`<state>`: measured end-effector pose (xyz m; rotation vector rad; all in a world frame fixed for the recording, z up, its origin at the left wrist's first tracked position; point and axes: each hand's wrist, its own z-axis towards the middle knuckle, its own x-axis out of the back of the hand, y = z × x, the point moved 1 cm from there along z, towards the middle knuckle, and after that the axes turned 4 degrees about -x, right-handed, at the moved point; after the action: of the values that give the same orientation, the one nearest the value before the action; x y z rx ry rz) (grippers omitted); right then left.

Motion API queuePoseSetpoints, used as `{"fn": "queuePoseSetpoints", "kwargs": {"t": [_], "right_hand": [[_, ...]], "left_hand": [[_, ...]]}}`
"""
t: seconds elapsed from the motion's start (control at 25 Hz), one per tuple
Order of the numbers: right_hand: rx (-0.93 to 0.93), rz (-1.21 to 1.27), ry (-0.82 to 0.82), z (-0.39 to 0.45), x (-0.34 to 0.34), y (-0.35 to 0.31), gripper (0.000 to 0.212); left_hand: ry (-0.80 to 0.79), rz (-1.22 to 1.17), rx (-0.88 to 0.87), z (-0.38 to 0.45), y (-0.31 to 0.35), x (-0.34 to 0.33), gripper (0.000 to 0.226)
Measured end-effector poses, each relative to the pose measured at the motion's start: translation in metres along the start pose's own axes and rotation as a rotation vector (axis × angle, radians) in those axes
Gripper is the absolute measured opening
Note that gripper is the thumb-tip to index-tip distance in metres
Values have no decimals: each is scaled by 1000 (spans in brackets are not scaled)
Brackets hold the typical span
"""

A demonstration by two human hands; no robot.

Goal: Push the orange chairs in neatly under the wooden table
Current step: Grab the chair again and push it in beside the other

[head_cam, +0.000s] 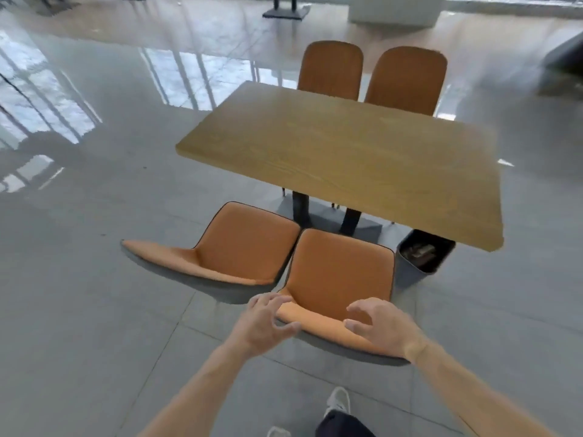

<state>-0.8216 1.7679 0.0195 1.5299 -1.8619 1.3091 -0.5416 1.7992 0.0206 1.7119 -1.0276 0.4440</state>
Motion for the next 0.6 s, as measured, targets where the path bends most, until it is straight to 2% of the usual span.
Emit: {"fn": "queuePoseSetpoints", "kwargs": {"t": [0.12, 0.28, 0.44, 0.6], "right_hand": [[-153, 96, -2, -20, -17, 18, 63], [-295, 69, 15, -42, -49, 22, 88], [-328, 13, 102, -41, -60, 21, 95], [-319, -7, 188, -42, -66, 22, 97]], "left_hand": [[-140, 125, -48, 23, 11, -10, 74], [-264, 189, -39, 31, 9, -34, 88], [-172, 192, -81, 35, 3, -49, 92], [-143, 241, -147, 36, -5, -43, 90]]}}
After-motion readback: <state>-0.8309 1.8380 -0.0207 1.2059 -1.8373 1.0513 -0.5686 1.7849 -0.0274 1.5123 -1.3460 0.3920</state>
